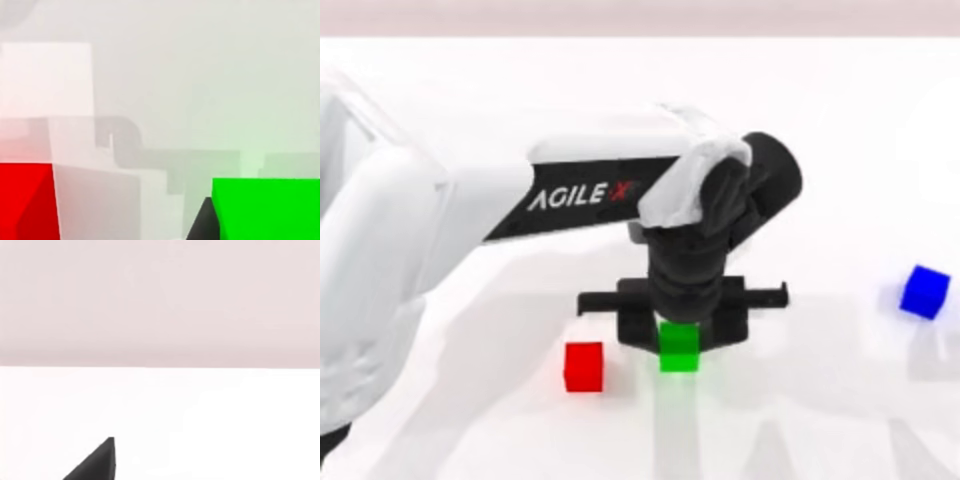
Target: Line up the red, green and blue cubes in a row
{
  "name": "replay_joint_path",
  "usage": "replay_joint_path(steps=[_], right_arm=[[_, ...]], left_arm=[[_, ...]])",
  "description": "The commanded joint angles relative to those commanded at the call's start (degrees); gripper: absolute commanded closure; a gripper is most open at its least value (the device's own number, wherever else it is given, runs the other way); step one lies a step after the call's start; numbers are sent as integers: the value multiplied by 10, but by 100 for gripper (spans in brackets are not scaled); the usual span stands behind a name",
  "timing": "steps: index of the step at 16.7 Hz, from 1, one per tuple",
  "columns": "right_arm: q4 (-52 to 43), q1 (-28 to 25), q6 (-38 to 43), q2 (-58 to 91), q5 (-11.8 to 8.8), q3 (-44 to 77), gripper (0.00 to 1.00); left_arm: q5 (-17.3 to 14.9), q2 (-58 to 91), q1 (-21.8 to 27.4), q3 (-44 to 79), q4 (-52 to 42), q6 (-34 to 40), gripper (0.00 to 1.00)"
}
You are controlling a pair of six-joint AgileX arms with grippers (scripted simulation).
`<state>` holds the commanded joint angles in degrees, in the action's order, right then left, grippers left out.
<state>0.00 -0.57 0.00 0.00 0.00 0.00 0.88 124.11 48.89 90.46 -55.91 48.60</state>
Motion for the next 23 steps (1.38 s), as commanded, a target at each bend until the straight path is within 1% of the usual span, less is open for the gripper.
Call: replay_joint_path(steps=[1, 14, 15, 23], right_arm=[[0, 0, 0, 0, 0, 0, 0], [0, 0, 0, 0, 0, 0, 0], [0, 0, 0, 0, 0, 0, 0], [0, 0, 0, 0, 0, 0, 0]], left_arm=[[0, 0, 0, 0, 0, 0, 100], [0, 0, 0, 0, 0, 0, 2], [0, 0, 0, 0, 0, 0, 0], [0, 0, -1, 0, 0, 0, 0]])
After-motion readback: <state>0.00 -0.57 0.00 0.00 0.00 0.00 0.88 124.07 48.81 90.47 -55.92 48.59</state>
